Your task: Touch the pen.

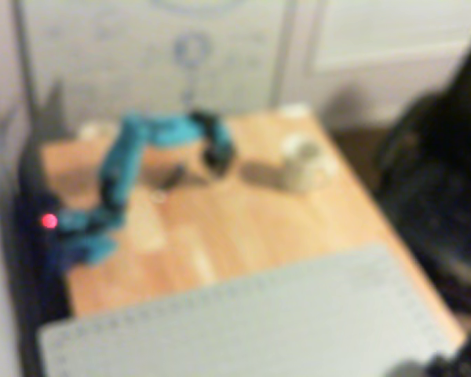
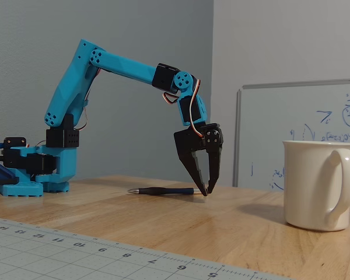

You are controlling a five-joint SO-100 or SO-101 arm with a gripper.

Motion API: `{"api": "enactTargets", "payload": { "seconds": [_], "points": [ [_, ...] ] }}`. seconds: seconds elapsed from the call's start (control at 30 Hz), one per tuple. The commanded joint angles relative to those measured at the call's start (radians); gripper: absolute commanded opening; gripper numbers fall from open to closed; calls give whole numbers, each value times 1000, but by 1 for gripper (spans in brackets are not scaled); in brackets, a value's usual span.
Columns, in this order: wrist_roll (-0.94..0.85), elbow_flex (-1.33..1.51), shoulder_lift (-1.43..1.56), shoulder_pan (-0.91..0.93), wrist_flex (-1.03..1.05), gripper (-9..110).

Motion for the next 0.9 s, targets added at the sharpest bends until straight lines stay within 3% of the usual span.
{"api": "enactTargets", "payload": {
  "seconds": [0.0,0.87],
  "points": [
    [-6,1663,1937,-132,107,1],
    [3,1663,1939,-121,107,1]
  ]
}}
